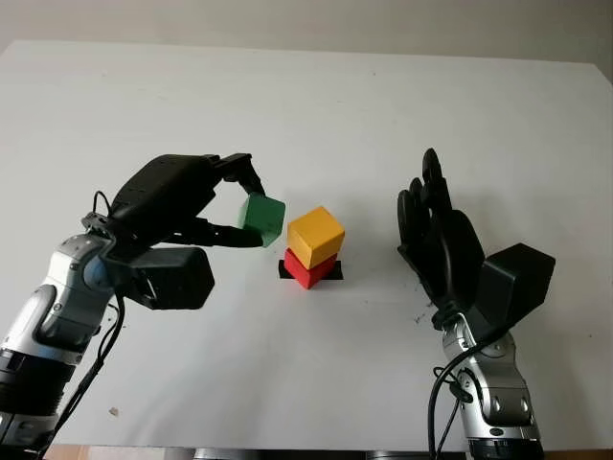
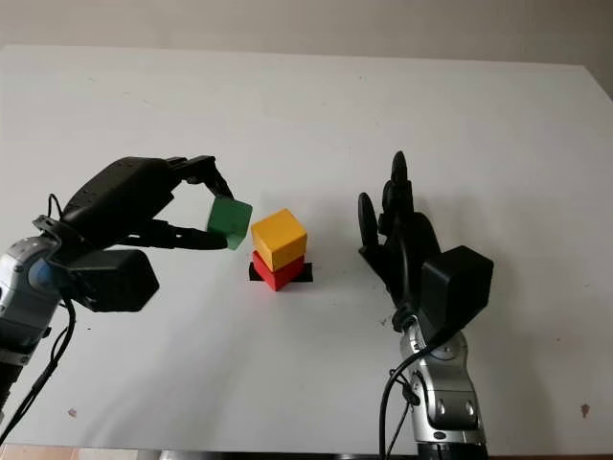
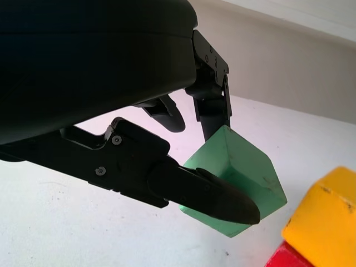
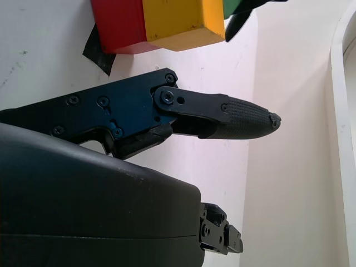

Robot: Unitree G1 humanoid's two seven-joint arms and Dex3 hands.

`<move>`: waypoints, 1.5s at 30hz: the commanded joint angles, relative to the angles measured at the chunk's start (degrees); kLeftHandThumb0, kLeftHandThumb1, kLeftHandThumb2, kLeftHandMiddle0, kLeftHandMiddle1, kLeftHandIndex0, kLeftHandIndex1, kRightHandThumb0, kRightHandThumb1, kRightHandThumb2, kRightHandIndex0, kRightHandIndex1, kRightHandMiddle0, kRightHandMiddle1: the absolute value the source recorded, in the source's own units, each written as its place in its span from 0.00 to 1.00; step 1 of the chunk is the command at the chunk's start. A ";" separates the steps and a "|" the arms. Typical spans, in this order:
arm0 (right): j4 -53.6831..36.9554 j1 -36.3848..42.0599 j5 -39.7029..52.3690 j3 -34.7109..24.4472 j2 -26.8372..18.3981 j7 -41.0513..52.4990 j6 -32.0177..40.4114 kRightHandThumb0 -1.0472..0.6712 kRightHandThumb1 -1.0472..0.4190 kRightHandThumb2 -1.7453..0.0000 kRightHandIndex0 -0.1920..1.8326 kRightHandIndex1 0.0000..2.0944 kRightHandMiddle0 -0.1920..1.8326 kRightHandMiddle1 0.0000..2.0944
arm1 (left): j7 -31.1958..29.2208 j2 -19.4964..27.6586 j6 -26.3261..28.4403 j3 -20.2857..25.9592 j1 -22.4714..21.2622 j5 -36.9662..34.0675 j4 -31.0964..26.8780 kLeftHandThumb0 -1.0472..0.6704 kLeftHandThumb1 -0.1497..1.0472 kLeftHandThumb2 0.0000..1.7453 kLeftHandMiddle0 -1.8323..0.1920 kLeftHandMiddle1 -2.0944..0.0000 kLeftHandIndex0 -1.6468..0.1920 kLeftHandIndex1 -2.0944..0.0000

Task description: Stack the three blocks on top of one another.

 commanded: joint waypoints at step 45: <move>-1.21 -0.23 0.17 0.12 0.04 -0.60 0.98 0.19 0.00 0.69 0.00 0.00 0.00 0.00 | -29.32 -9.29 -4.58 0.66 -25.53 -22.80 28.61 0.36 1.00 0.04 0.72 0.98 0.71 0.24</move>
